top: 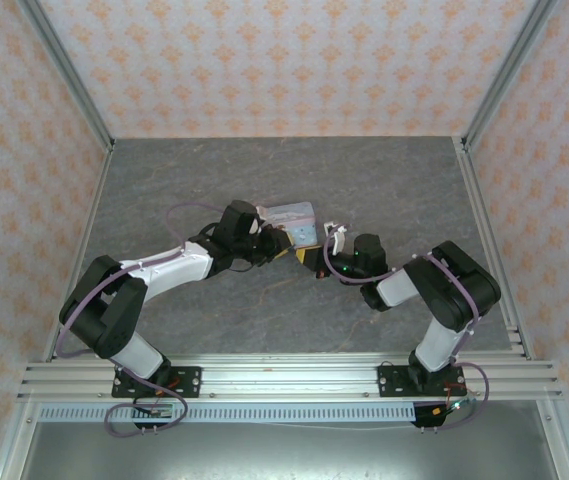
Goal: Unlock the padlock with the key
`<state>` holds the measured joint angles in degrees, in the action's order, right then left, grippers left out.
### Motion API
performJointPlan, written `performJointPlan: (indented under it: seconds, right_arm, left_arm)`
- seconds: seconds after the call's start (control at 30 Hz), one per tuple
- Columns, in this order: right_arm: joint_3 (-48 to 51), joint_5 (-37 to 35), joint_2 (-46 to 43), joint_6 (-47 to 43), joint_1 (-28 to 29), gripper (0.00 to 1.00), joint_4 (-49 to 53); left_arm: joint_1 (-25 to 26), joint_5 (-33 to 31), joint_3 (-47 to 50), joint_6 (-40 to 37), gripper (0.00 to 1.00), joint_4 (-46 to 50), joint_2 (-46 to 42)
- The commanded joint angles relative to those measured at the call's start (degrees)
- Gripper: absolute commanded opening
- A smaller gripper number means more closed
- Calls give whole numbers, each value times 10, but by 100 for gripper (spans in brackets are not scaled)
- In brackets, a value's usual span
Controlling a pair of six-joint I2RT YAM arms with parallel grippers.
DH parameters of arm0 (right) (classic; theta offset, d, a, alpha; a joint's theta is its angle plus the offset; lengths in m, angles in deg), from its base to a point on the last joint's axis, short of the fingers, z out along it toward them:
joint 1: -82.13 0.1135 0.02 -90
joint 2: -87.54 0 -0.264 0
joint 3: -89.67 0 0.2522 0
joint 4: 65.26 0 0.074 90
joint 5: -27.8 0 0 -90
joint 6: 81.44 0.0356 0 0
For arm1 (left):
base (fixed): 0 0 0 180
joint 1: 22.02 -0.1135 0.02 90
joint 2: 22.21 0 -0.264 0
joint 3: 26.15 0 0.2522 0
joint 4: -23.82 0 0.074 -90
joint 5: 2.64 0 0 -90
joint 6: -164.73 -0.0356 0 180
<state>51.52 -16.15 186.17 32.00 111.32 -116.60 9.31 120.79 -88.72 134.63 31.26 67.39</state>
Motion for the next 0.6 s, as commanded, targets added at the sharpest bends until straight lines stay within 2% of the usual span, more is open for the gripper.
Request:
performJointPlan:
  seconds: [0.0,0.3,0.57]
  right_arm:
    - [-40,3,-23,5,0,0,-75]
    - [-38,-29,-66,-76,0,0,33]
    - [-36,-25,-39,-55,0,0,-14]
  left_arm:
    - [14,32,-9,-24,12,26,7]
    - [14,36,-8,-22,12,29,8]
    - [17,36,-13,-17,12,31,4]
